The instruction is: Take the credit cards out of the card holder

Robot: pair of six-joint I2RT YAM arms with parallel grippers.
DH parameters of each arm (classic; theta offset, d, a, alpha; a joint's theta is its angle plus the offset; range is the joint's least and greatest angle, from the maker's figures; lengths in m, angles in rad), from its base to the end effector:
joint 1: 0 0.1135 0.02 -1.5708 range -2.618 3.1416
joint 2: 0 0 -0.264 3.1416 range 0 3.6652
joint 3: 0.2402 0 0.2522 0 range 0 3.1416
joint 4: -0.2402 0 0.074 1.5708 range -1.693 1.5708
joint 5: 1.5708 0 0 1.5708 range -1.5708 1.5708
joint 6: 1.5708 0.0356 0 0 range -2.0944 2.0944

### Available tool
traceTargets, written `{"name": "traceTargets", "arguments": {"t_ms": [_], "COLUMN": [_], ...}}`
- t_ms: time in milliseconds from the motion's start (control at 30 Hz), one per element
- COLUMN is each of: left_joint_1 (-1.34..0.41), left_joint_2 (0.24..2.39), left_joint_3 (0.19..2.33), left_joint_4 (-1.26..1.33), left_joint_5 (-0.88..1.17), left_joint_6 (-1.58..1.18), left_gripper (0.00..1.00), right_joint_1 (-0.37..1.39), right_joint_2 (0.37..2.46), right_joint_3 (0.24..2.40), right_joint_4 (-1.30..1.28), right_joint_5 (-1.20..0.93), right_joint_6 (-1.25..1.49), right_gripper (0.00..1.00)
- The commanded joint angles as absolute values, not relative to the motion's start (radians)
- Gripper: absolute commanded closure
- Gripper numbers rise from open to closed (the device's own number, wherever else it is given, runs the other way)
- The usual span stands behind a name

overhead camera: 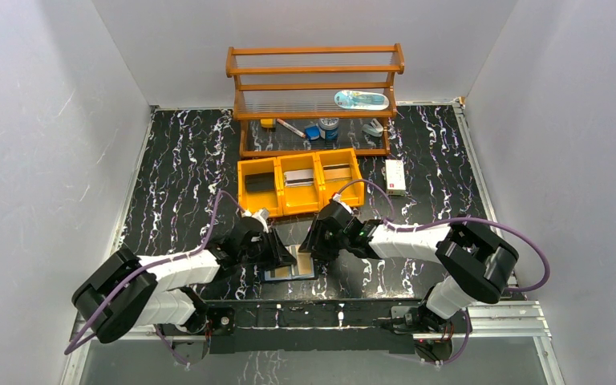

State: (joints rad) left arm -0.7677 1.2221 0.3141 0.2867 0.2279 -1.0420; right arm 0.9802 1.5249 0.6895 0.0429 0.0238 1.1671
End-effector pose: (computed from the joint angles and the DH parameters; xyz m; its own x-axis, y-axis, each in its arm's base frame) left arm 0.1500 -0.1559 0.1422 -0.9095 -0.2911 -0.2967 0.0464 0.6383 -0.7684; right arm 0.1642 0.2434 0.1578 -0.9108 0.2924 -0.2914 0.0421 0.7681 0.6390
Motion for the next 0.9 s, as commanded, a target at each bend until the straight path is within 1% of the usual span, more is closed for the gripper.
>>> {"name": "traceTargets", "arguments": {"t_ms": [0,100,267,500,667,867], "left_joint_1": [-0.769,-0.77,-0.77,-0.77,-0.77,-0.769], "left_joint_2": [1.243,1.233,1.214,1.172,1.125,1.132], "left_joint_3": [0.298,0.286,0.272,0.276,0.272,0.274], "left_joint_4": [0.35,0.356,0.376,0.304,0.263,0.251], "left_joint_5": [0.257,0.245,0.239,0.21,0.191,0.197], "left_joint_6": [-1.062,-1.073,-1.089,-1.069,-1.059,-1.053], "left_gripper": [0.79,0.81,0.89,1.0,1.0,1.0], "right_joint_1": [0.983,0.983,0.983,0.983,0.983,0.983], "right_joint_2": [1.527,1.528,1.53,1.516,1.504,1.471], "right_joint_3": [0.674,0.671,0.671,0.675,0.683,0.716], "right_joint_4": [0.043,0.046,0.052,0.026,0.011,-0.018], "right_joint_5": [0.02,0.017,0.014,0.034,0.044,0.05], "right_joint_6": [1.157,1.159,1.161,1.158,1.149,1.114], "right_gripper": [0.46,0.46,0.46,0.46,0.46,0.45]}}
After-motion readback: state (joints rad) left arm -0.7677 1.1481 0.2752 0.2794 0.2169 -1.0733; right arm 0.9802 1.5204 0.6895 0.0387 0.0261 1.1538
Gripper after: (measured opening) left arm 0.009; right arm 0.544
